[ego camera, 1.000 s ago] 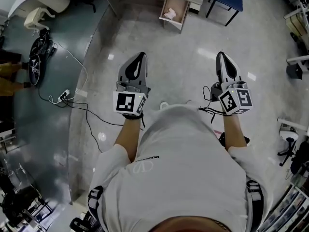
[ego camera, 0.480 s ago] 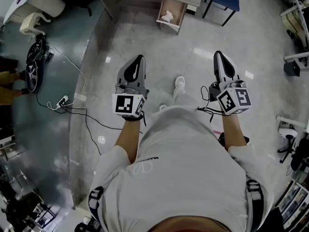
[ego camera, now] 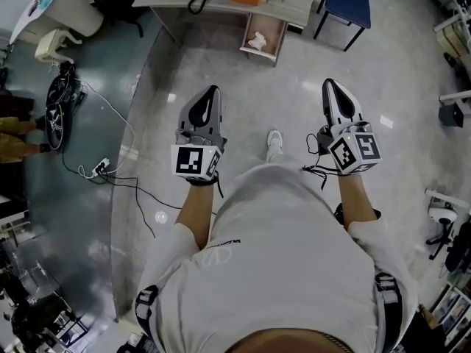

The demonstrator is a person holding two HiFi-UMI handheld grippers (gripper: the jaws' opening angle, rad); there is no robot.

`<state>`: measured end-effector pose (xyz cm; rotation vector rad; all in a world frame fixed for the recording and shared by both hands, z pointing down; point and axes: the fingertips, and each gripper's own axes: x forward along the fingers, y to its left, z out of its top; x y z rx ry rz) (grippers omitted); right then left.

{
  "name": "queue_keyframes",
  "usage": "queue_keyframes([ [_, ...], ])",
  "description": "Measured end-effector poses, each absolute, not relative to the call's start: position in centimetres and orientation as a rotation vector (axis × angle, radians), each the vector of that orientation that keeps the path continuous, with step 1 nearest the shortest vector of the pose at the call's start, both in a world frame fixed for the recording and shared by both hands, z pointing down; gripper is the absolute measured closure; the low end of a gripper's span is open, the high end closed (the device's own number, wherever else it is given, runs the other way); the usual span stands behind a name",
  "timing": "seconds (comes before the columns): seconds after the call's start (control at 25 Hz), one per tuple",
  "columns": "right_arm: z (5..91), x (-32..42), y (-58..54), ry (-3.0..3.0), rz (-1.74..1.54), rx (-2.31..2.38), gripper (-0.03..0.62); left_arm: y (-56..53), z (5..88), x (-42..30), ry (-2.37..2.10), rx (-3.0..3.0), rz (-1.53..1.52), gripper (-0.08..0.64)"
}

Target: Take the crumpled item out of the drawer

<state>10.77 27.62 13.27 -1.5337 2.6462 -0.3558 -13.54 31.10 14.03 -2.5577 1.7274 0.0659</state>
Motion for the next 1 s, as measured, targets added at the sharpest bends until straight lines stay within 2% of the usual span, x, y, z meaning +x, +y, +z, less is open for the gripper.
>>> queue_keyframes([
  [0.6, 14.4, 14.8, 11.3, 2.684, -0.429, -1.448, 0.591, 15.4, 14.5, -8.2, 1.758, -2.548, -0.004, 0.56],
  [1.0, 16.3, 15.8, 4.9, 2.743, -0.476, -1.386, 0.591, 9.0, 15.6, -6.6, 1.833, -2.522, -0.016, 0.56],
])
